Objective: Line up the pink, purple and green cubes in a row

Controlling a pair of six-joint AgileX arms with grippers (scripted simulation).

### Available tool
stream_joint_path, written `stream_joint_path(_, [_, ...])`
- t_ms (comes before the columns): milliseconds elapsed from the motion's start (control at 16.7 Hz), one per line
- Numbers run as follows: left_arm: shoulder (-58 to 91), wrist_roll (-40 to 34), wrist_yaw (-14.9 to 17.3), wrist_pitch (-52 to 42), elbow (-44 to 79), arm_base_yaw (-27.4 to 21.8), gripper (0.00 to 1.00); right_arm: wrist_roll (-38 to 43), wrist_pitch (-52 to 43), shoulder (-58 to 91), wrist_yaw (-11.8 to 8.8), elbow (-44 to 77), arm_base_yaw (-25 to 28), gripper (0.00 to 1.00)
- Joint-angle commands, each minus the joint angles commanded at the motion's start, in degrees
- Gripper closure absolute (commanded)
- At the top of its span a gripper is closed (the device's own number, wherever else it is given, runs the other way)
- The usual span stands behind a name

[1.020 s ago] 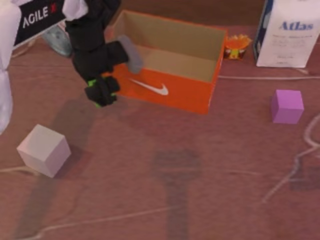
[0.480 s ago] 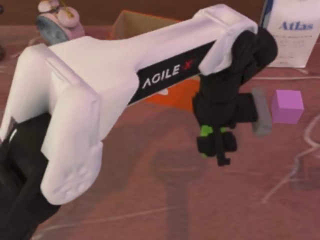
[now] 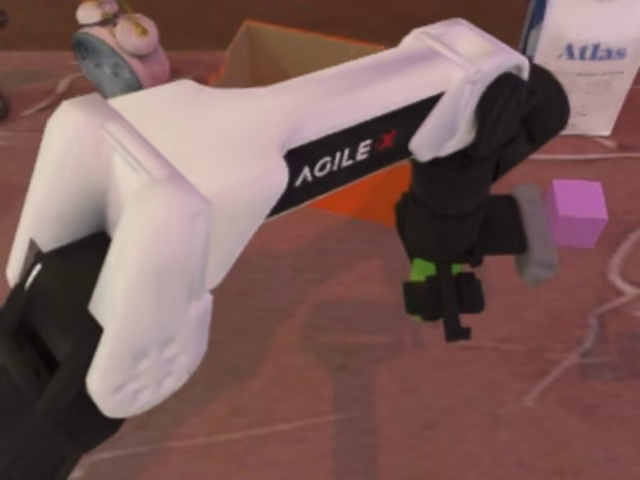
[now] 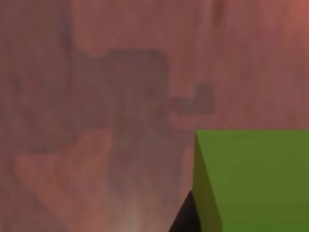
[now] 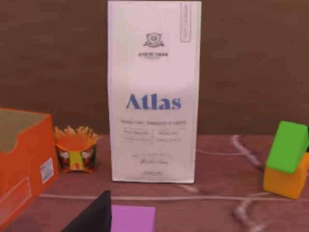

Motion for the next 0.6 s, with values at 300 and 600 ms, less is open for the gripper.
stream_joint_path(300, [2.27, -0.39, 0.01, 9.29, -6.59, -0.10, 1.00, 0.00, 0.00, 0.00, 0.00, 0.00, 0.00, 0.00])
stream_joint_path(600, [3.27, -0.39, -0.01, 12.24, -9.04, -0.28, 1.00, 0.00, 0.00, 0.00, 0.00, 0.00, 0.00, 0.00])
